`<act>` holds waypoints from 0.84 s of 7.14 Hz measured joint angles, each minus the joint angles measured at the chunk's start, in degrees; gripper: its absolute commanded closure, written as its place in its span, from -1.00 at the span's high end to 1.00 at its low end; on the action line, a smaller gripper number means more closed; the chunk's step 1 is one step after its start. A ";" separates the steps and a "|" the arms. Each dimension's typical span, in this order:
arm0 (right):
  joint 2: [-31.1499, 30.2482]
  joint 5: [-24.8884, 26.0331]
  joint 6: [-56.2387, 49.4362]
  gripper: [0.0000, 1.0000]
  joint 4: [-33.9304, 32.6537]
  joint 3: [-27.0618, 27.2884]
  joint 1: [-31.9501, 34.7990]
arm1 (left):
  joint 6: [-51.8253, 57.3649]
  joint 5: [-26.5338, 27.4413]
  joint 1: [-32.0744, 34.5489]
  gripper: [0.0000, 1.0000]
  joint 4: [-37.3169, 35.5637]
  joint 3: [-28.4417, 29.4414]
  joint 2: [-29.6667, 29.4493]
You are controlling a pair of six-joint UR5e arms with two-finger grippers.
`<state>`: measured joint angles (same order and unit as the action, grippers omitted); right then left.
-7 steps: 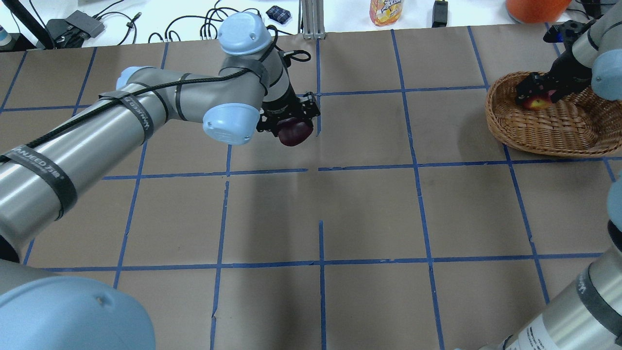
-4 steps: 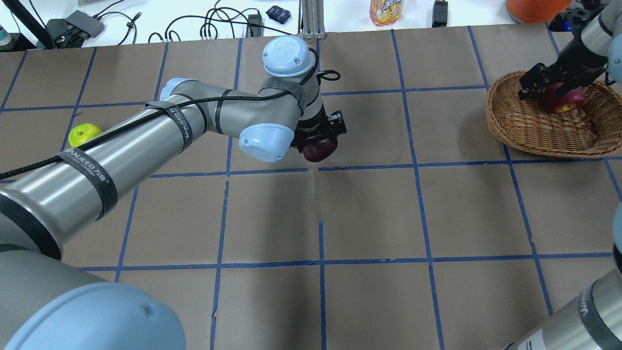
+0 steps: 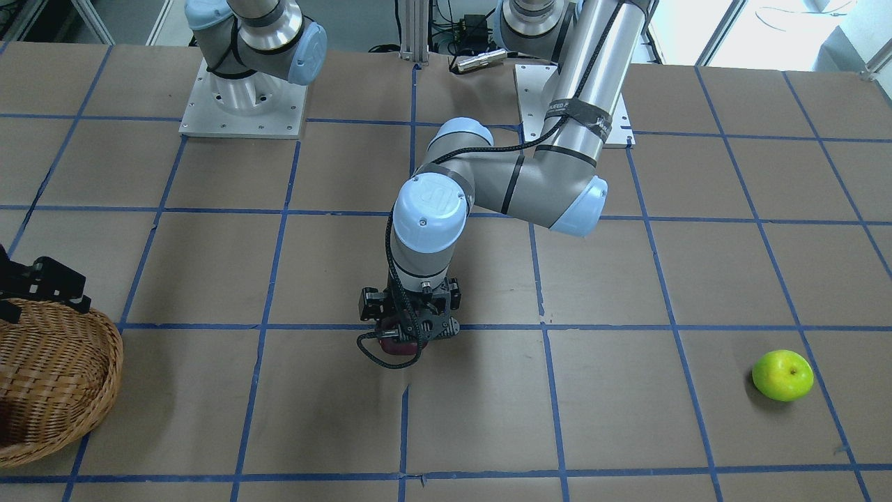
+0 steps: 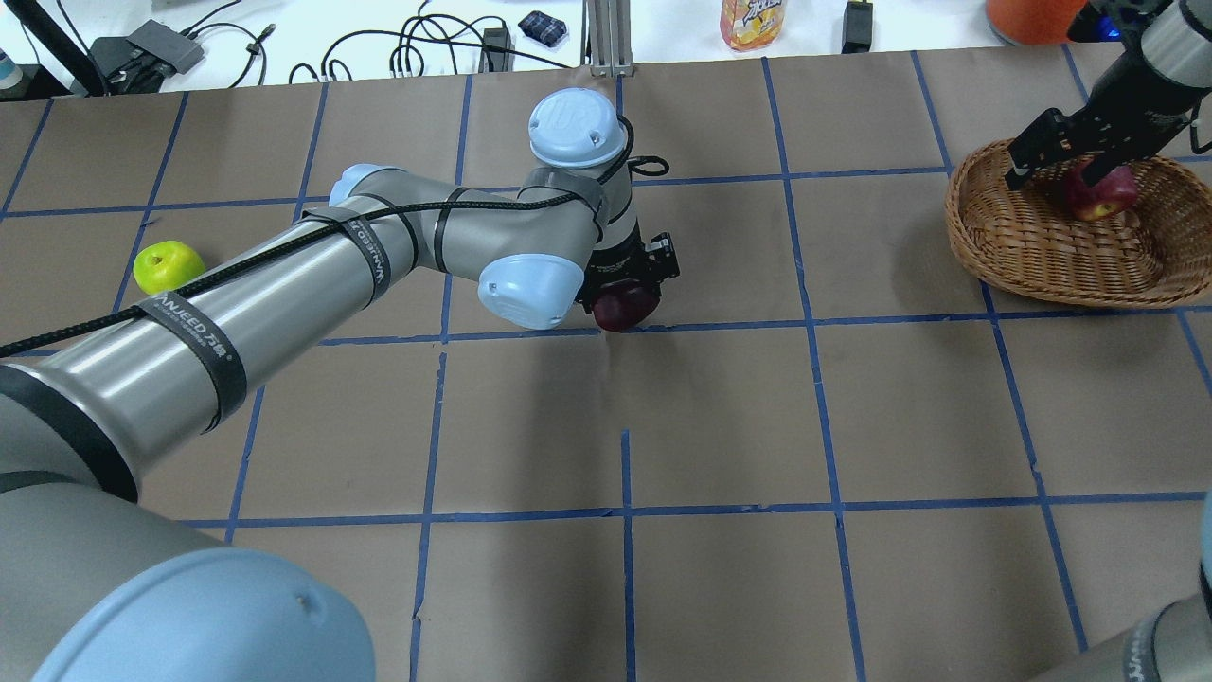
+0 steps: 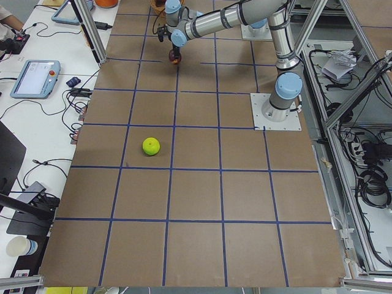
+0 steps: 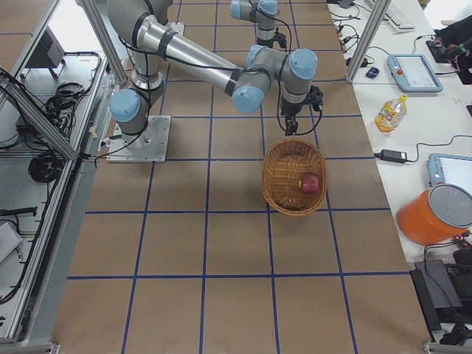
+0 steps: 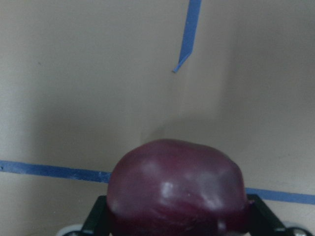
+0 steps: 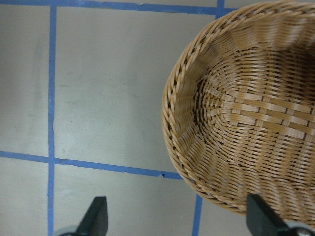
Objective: Put all apples into basket
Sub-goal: 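Set the dark apple at the table center and open the left gripper, then grasp the green apple with the left gripper while the right grasps the dark apple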
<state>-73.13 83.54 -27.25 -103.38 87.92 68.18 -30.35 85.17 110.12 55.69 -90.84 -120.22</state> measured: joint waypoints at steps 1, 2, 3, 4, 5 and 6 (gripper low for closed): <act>-1.13 0.19 3.62 1.00 0.47 0.06 2.36 | 0.37 -0.06 -1.11 1.00 1.05 0.37 1.25; -1.99 0.28 7.24 1.00 0.64 0.10 4.77 | 1.13 -0.17 -3.02 1.00 3.29 1.00 2.96; -2.32 0.14 11.05 1.00 0.63 0.12 7.11 | 4.34 -0.23 -6.42 1.00 7.22 2.22 5.13; -2.24 0.07 15.79 1.00 0.47 0.14 9.84 | 11.34 -0.24 -11.79 1.00 12.41 3.81 7.33; -1.75 0.03 21.14 1.00 0.08 0.14 12.79 | 19.80 -0.21 -17.68 1.00 16.75 4.80 9.04; -0.46 -0.01 26.90 1.00 -1.56 0.14 16.15 | 27.96 0.12 -23.18 1.00 19.35 5.00 10.31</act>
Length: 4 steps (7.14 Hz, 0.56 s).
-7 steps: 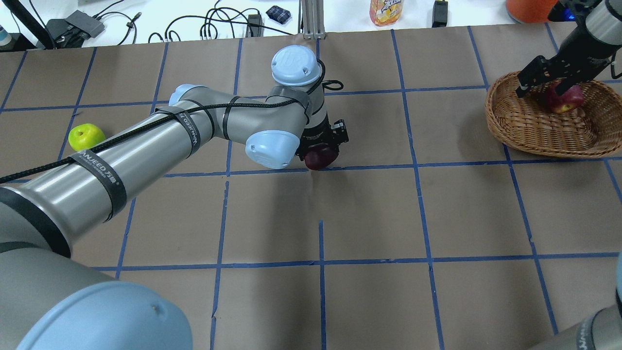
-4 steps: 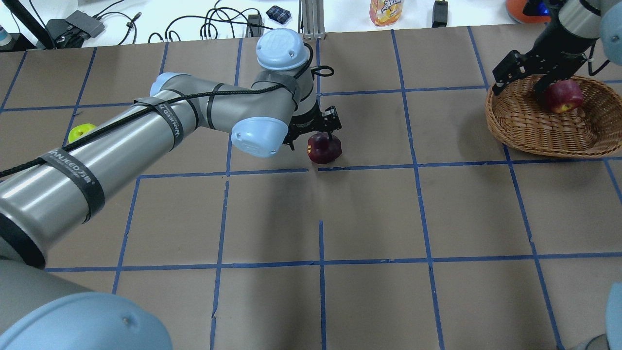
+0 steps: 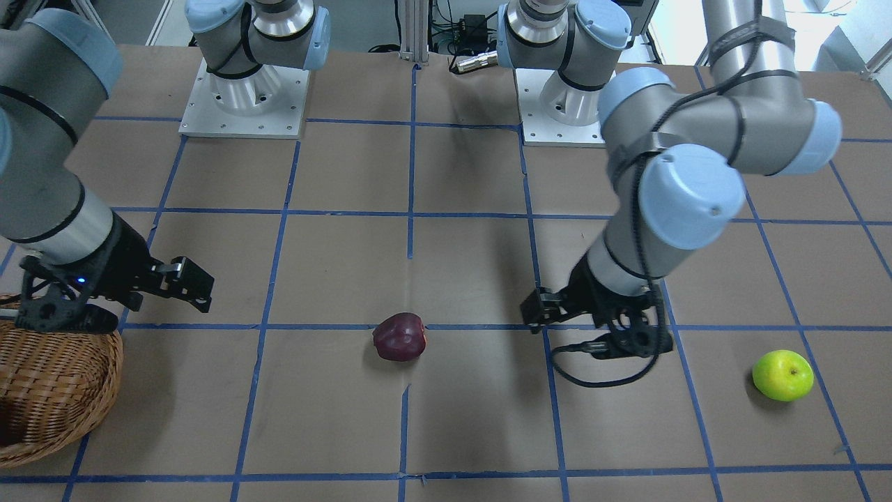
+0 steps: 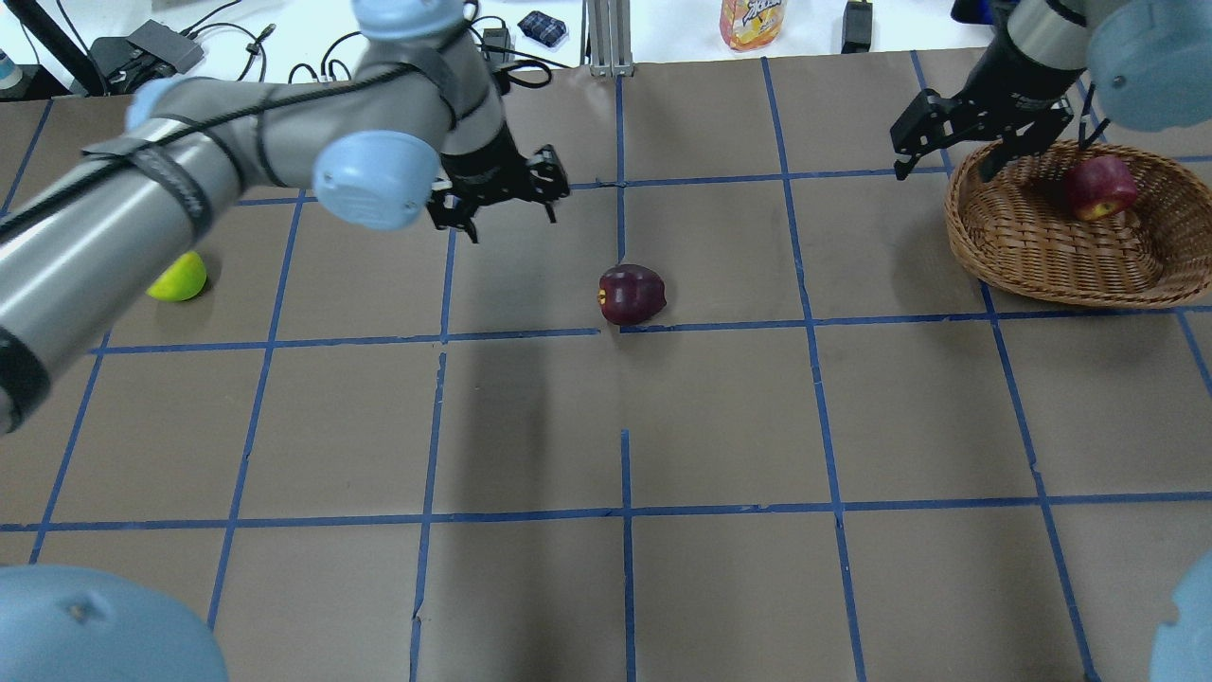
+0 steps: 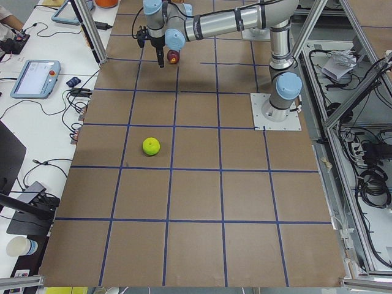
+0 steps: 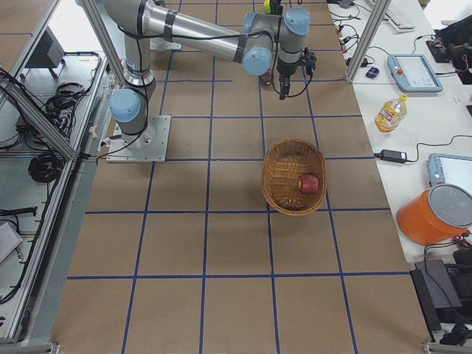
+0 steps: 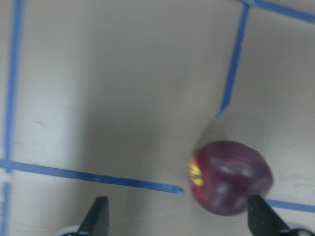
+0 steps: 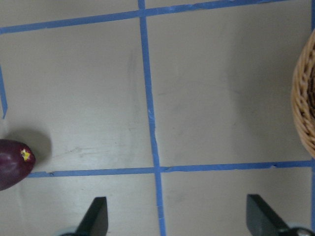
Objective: Put all apples into basket
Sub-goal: 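Grasp the green apple with the left gripper while the right grasps the dark apple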
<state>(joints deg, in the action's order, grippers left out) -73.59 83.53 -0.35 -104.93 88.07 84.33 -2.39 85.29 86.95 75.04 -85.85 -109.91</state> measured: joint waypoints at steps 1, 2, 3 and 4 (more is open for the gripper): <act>2.21 0.21 5.83 1.00 -4.02 0.00 4.23 | 7.17 2.21 -5.20 1.00 1.25 -0.23 0.72; 4.67 0.49 11.59 1.00 -8.35 -0.02 8.64 | 13.03 6.33 -10.00 1.00 1.48 -0.63 0.50; 6.89 0.39 18.09 1.00 -11.62 -0.13 12.32 | 17.87 9.97 -14.08 1.00 1.12 -0.78 -0.44; 9.00 0.21 24.56 1.00 -14.51 -0.26 15.30 | 21.88 12.05 -17.88 1.00 0.59 -0.45 -1.92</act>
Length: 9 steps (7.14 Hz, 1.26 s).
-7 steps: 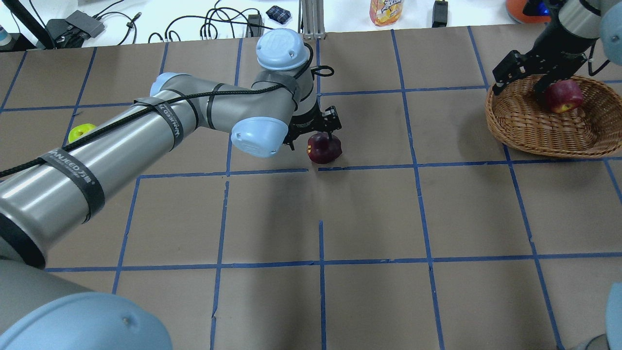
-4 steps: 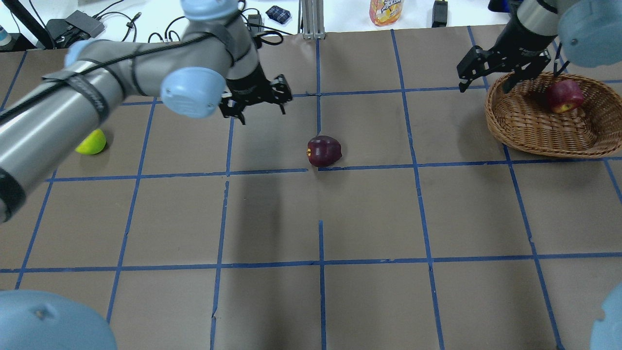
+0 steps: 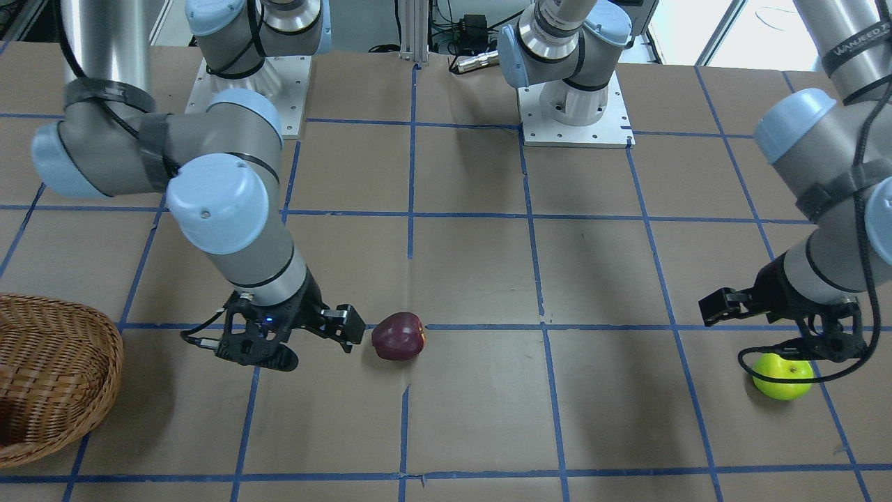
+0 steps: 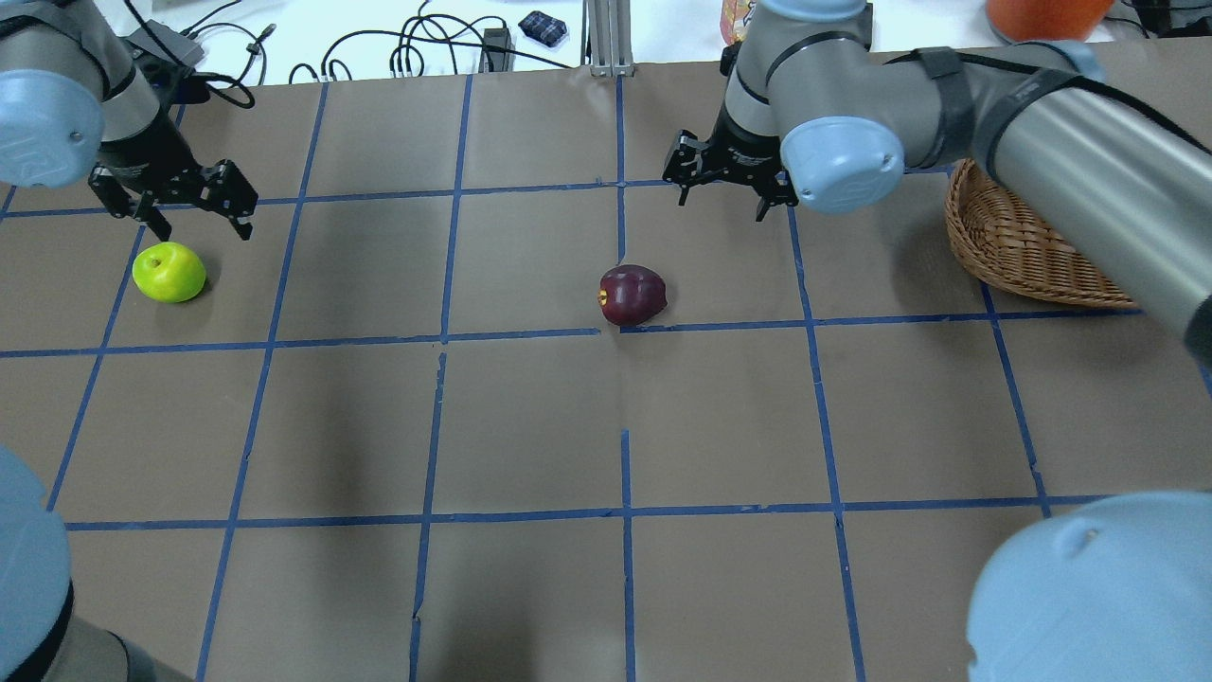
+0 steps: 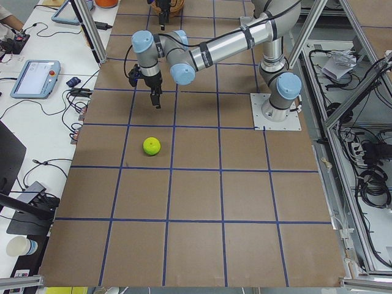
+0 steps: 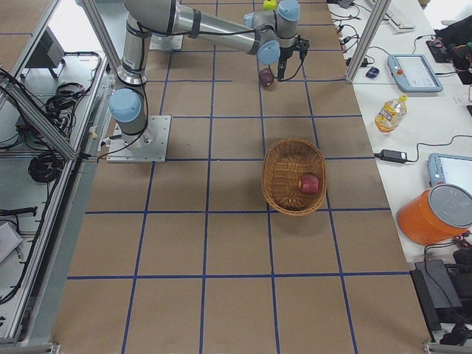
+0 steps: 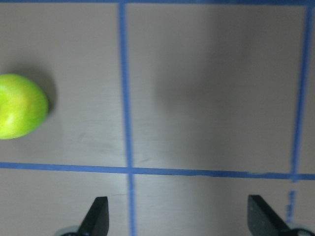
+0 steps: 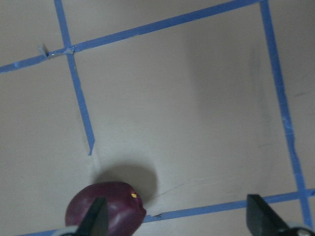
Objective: Put all apples into basket
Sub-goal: 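Grasp the green apple with the left gripper while the right grasps the dark apple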
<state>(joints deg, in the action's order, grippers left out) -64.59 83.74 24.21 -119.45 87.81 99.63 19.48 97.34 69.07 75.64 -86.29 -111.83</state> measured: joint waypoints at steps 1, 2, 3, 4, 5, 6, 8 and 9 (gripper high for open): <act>2.04 -0.08 4.40 1.00 -2.16 -0.13 2.81 | 4.80 0.77 -3.76 1.00 -2.08 0.39 -2.00; 3.77 -0.13 7.64 1.00 -3.19 -0.27 5.25 | 9.58 0.87 -6.71 1.00 -5.34 0.56 -4.17; 4.94 0.00 10.30 1.00 -3.36 -0.32 6.80 | 12.50 0.72 -8.48 1.00 -8.64 0.69 -6.26; 5.40 0.34 11.37 1.00 -3.32 -0.32 7.60 | 13.64 0.53 -9.22 1.00 -11.98 0.78 -8.14; 5.60 0.57 10.95 1.00 -3.29 -0.30 7.95 | 14.09 0.15 -9.51 1.00 -14.23 0.94 -9.59; 5.79 0.67 8.98 1.00 -3.31 -0.14 8.07 | 14.21 -0.96 -9.64 1.00 -15.18 1.14 -10.36; 5.86 0.72 2.77 1.00 -3.29 0.22 8.14 | 14.32 -3.25 -9.75 1.00 -15.58 1.34 -10.99; 5.90 0.68 -0.04 1.00 -3.19 0.32 8.18 | 14.34 -4.25 -9.83 1.00 -15.60 1.37 -11.36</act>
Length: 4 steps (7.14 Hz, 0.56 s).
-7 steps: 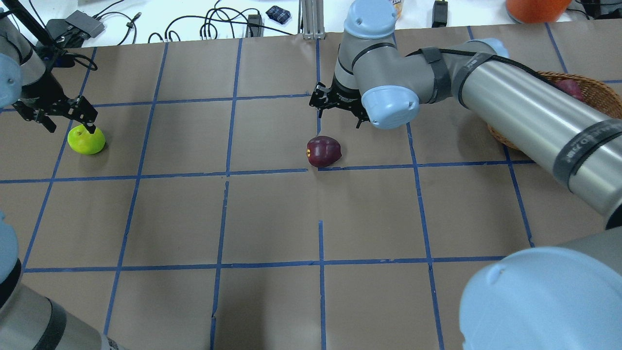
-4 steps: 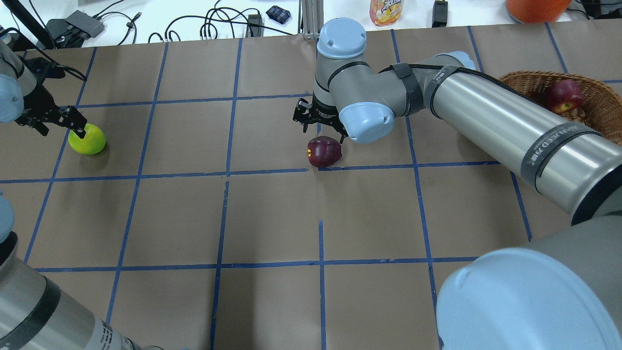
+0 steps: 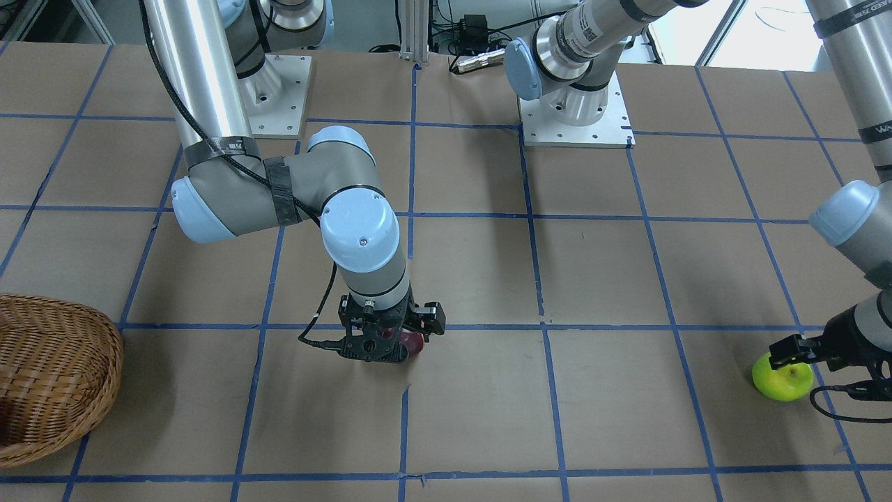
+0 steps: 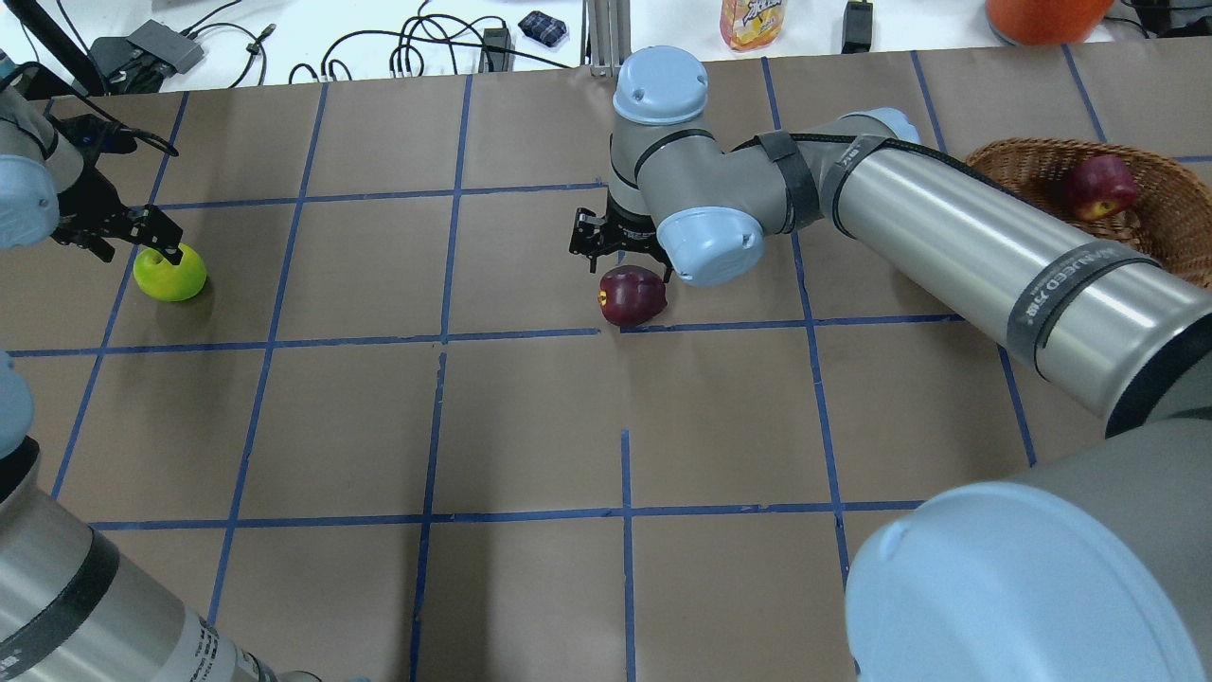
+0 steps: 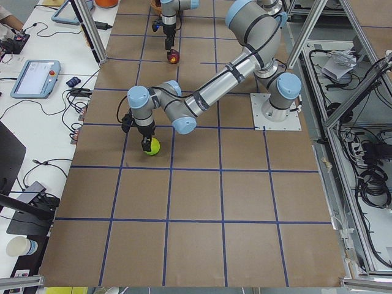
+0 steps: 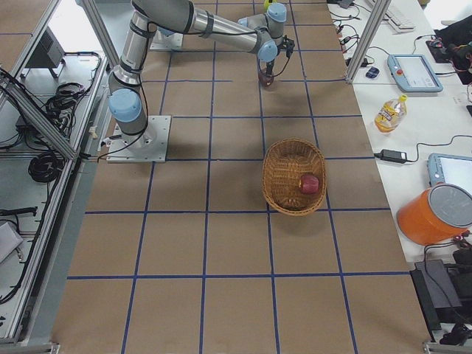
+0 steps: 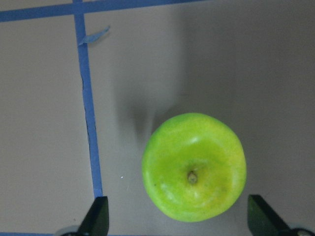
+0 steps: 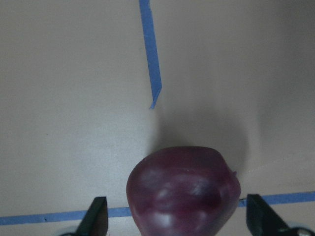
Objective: Put all apples into basket
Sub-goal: 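Grasp the green apple with the left gripper while the right grasps the dark apple, then carry the dark apple to the basket while the left lifts the green apple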
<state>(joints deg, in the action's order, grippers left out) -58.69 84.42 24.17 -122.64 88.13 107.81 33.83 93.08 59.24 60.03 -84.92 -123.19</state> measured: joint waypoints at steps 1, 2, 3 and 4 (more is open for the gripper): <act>0.24 -0.11 -2.28 1.00 0.05 0.06 0.02 | 0.01 -1.06 -0.05 1.00 0.00 0.02 -0.48; 0.72 -0.25 -3.53 1.00 0.03 0.09 0.06 | -0.01 -1.53 -0.05 1.00 -0.01 0.01 -0.89; 1.12 -0.32 -4.21 1.00 -0.02 0.11 0.12 | -0.04 -1.74 -0.04 1.00 0.00 -0.06 -1.17; 1.40 -0.30 -5.19 0.97 -0.04 0.11 0.14 | -0.05 -1.81 -0.03 1.00 -0.01 -0.31 -1.42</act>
<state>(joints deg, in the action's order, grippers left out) -57.28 84.12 18.98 -122.68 88.24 107.95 33.78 91.27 59.21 60.02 -85.23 -124.61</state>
